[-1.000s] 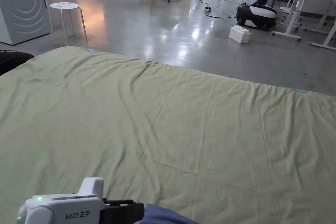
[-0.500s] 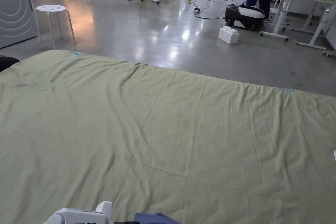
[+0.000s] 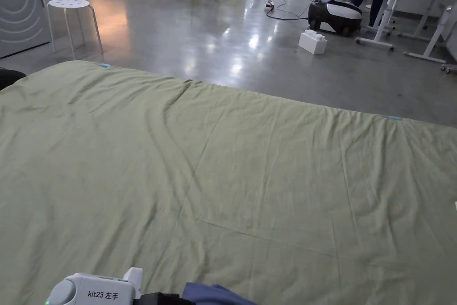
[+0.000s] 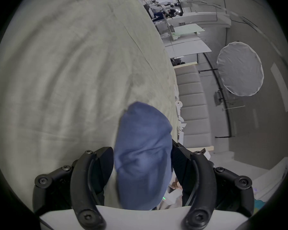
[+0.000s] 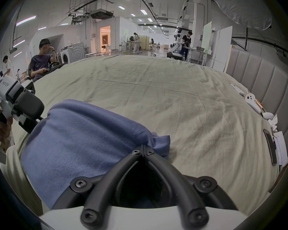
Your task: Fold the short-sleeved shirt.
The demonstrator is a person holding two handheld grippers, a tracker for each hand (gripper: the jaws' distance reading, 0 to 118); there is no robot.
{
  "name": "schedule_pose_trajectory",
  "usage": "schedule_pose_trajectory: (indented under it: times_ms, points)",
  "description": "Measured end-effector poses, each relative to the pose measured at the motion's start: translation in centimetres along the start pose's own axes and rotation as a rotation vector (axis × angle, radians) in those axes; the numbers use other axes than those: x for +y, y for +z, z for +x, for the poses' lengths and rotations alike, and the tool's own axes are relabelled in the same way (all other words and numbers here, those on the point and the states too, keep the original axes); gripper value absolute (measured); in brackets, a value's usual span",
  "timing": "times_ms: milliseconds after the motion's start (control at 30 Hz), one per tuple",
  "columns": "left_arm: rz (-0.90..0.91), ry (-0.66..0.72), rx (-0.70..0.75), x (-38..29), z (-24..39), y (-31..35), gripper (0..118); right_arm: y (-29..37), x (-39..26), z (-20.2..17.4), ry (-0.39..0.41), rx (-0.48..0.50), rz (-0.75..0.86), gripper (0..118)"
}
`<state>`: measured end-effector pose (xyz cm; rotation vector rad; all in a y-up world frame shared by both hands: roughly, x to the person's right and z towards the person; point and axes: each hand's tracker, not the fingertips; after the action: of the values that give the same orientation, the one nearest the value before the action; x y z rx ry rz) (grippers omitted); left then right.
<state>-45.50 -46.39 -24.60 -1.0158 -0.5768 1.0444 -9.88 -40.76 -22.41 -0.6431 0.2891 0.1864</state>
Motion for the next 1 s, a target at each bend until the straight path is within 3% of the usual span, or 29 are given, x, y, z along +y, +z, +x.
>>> schedule_pose_trajectory:
  times_ms: [200, 300, 467, 567, 767, 1000]
  points:
    - [-0.018, -0.057, -0.005, -2.5, 4.0, -2.7, 73, -0.4, -0.3, 0.1, 0.006, -0.005, -0.003, 1]
    - [-0.031, -0.049, 0.019, -0.6, 2.1, -2.6, 51, -0.7, -0.5, 0.1, 0.007, -0.008, -0.007, 1]
    - [-0.036, -0.031, 0.016, 0.4, 1.5, -1.5, 39, -0.8, -0.6, 0.3, 0.012, -0.003, -0.007, 1]
    - [-0.045, -0.087, 0.051, 0.5, 1.7, -1.1, 33, -0.7, -0.6, 0.2, 0.021, 0.000, -0.006, 1]
    - [-0.041, -0.148, 0.109, 1.1, 3.6, -0.1, 27, 0.4, 0.0, -0.2, 0.055, -0.016, 0.012, 1]
    - [-0.017, -0.193, 0.177, 3.5, 5.7, 4.5, 27, 2.9, 4.3, 1.9, 0.019, -0.056, 0.108, 1]
